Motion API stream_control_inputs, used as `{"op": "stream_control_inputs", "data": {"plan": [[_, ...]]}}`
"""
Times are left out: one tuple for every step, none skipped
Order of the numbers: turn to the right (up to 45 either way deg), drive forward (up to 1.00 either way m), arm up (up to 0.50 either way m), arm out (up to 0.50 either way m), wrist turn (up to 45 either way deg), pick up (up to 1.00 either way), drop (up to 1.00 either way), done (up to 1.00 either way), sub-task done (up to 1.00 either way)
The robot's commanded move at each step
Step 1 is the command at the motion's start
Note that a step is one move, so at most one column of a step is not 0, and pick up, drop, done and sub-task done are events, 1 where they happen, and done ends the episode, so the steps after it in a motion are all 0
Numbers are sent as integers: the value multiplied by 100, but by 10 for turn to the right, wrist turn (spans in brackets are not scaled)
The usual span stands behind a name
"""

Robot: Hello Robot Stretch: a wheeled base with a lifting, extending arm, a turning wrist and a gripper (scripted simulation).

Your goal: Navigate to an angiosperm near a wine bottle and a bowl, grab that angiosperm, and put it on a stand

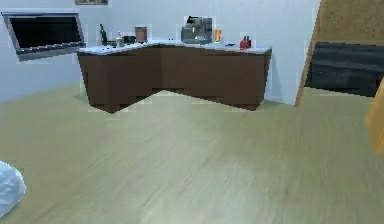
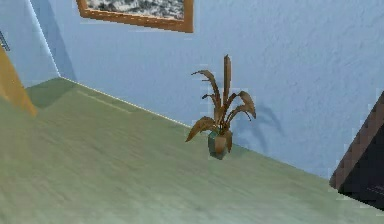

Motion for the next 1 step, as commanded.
{"op": "stream_control_inputs", "data": {"plan": [[0, 10, 0, 0, 0, 0, 0, 0, 0]]}}
